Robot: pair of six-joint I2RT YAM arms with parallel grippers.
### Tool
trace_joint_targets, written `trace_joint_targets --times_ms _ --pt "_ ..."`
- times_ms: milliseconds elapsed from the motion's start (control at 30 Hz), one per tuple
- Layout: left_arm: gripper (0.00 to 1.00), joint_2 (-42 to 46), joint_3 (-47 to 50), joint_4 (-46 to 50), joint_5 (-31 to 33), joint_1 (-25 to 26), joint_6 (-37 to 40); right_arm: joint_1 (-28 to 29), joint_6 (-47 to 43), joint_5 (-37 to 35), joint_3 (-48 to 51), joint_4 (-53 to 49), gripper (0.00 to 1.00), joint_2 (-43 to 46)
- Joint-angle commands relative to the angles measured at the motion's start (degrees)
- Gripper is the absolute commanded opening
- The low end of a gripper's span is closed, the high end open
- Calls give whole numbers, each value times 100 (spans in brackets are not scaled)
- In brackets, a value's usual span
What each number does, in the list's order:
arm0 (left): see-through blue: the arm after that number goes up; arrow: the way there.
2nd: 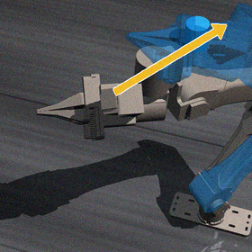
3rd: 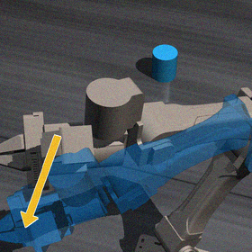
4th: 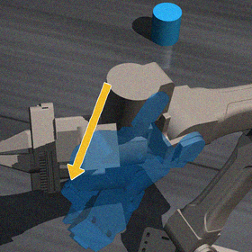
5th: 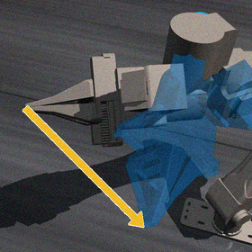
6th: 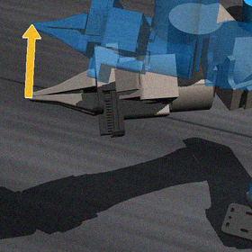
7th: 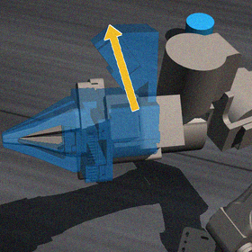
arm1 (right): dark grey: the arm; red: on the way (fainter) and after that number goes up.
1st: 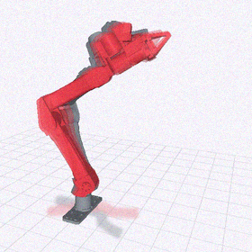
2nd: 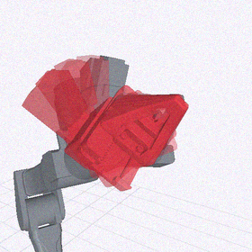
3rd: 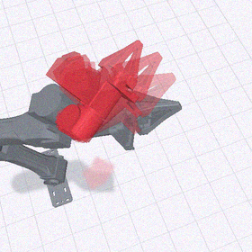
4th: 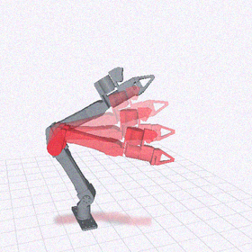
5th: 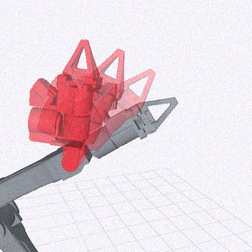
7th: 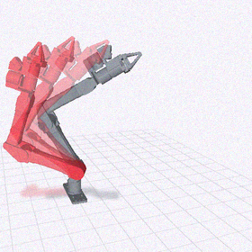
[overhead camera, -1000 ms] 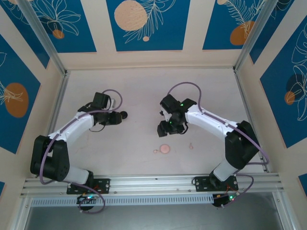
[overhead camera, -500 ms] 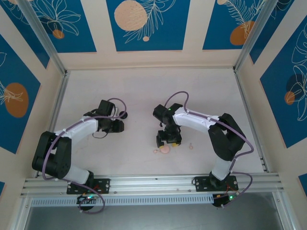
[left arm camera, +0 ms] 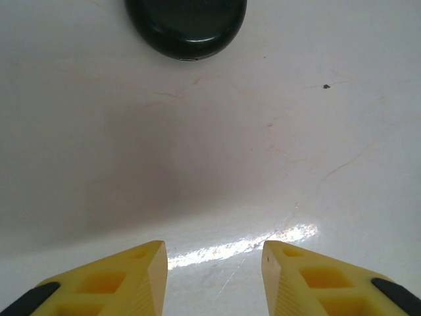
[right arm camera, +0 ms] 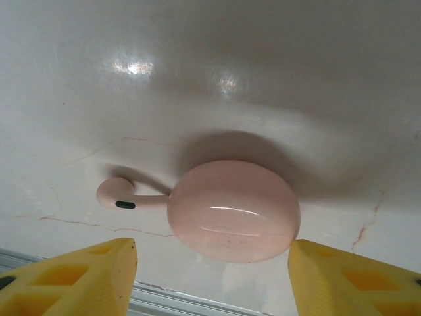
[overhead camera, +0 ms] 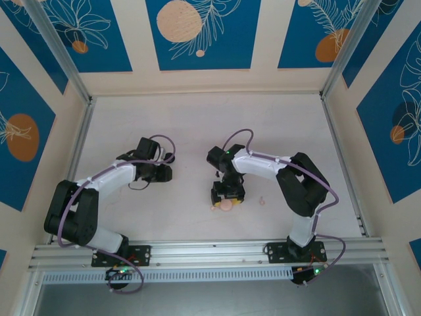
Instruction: Insert wireless bluetooth earbuds into charging case
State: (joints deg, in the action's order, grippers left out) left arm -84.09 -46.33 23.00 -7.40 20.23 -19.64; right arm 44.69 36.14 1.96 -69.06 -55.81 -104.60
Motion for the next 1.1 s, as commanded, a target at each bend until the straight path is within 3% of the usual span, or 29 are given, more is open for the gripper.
trace_joint_targets --times_ms 0,733,1067 --pt "41 -81 -9 -15 -33 78 -106 47 113 157 33 -20 62 -113" --pt "42 -30 9 24 10 138 -115 84 121 -208 217 -58 61 -521" --pt "40 416 146 -252 -92 255 207 8 197 -396 395 483 50 80"
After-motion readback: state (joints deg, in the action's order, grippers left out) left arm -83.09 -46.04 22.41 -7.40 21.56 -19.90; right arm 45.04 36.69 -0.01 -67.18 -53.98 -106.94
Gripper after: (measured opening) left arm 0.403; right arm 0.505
